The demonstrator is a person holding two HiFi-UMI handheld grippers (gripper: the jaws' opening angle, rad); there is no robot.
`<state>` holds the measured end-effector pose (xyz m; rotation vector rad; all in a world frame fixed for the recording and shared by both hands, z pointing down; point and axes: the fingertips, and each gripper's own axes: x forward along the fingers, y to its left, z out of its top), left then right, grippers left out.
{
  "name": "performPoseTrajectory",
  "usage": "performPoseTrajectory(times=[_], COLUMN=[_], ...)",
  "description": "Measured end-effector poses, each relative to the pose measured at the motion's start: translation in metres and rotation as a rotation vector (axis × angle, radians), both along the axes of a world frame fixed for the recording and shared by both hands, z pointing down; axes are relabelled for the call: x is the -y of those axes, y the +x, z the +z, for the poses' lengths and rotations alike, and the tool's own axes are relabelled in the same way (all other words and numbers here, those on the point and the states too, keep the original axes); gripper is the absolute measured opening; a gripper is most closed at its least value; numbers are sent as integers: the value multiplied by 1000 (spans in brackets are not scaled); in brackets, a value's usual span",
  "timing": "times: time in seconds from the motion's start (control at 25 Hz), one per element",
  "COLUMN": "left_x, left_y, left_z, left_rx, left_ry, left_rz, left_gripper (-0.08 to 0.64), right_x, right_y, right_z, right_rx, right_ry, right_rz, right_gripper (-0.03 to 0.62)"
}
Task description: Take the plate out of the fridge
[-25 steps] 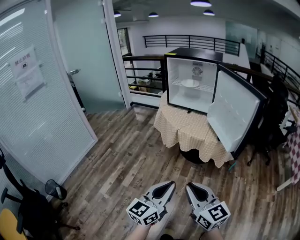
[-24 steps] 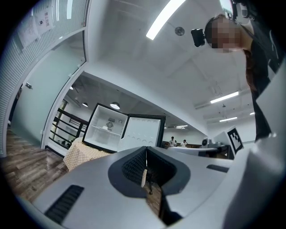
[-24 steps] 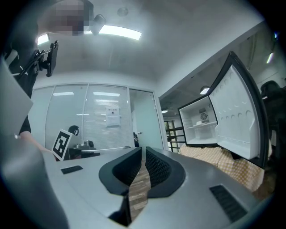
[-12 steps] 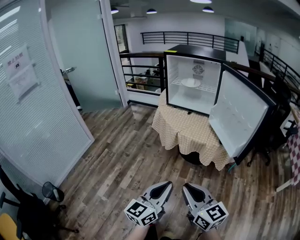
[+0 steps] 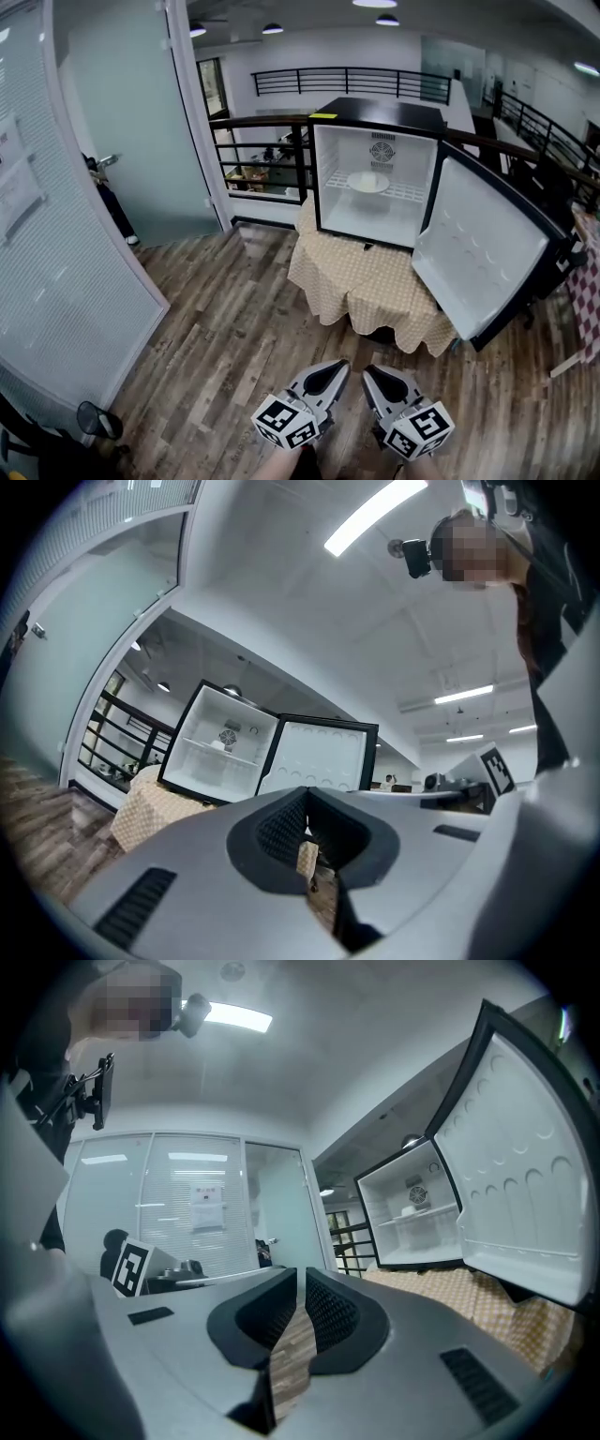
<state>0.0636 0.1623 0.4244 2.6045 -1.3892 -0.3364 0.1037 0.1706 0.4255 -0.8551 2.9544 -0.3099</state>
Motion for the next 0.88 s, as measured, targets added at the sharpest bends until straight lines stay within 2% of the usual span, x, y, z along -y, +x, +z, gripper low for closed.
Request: performPoseTrajectory(times=[0.4,0.88], left_x=[83,151], left_y=[-52,-97], left_z=[-6,-4], left_rx=[9,32], left_ry=[-8,-1], left_rz=[76,197], left_gripper=[9,9], right_x=[77,147], right_y=[-57,-107], right_z=[-4,4], right_rx=[-1,27], right_ry=[-11,-50], right_rz=[64,183], right_gripper=[49,49])
